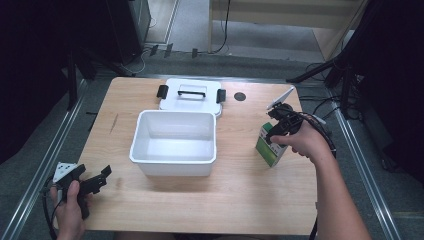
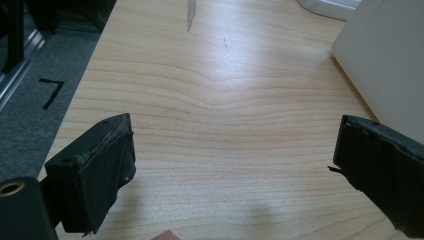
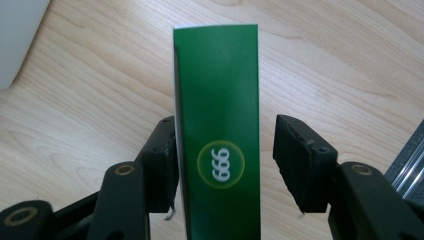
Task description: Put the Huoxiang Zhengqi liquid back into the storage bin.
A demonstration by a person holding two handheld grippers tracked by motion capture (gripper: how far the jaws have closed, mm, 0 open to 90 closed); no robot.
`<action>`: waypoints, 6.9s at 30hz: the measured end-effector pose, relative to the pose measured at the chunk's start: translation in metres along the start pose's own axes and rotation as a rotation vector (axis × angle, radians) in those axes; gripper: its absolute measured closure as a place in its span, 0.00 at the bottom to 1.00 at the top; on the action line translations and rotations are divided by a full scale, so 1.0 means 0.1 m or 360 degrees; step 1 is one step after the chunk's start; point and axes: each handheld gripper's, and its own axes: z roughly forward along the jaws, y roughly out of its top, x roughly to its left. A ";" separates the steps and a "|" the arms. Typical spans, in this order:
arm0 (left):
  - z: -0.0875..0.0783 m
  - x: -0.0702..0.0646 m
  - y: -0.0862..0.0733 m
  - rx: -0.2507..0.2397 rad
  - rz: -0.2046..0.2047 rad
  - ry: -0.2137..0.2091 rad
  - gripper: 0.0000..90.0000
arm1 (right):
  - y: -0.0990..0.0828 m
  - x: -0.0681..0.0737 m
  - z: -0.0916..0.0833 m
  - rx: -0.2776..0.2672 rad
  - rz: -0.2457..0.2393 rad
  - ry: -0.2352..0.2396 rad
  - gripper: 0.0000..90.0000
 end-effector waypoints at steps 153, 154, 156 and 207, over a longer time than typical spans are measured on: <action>0.00 0.00 0.01 0.0026 0.0010 -0.0028 0.04 | 1.07 1.85 -0.34 -0.0191 -0.1713 0.0212 0.72; 0.00 0.00 0.01 0.0025 0.0009 -0.0028 0.04 | 1.07 1.85 -0.32 -0.0184 -0.1712 0.0211 0.72; 0.01 0.00 0.01 0.0020 0.0007 -0.0027 0.04 | 1.07 1.86 -0.29 -0.0176 -0.1709 0.0206 0.72; 0.01 0.00 0.01 0.0021 0.0006 -0.0027 0.04 | 1.10 1.79 -0.08 -0.0211 -0.1504 0.0207 0.44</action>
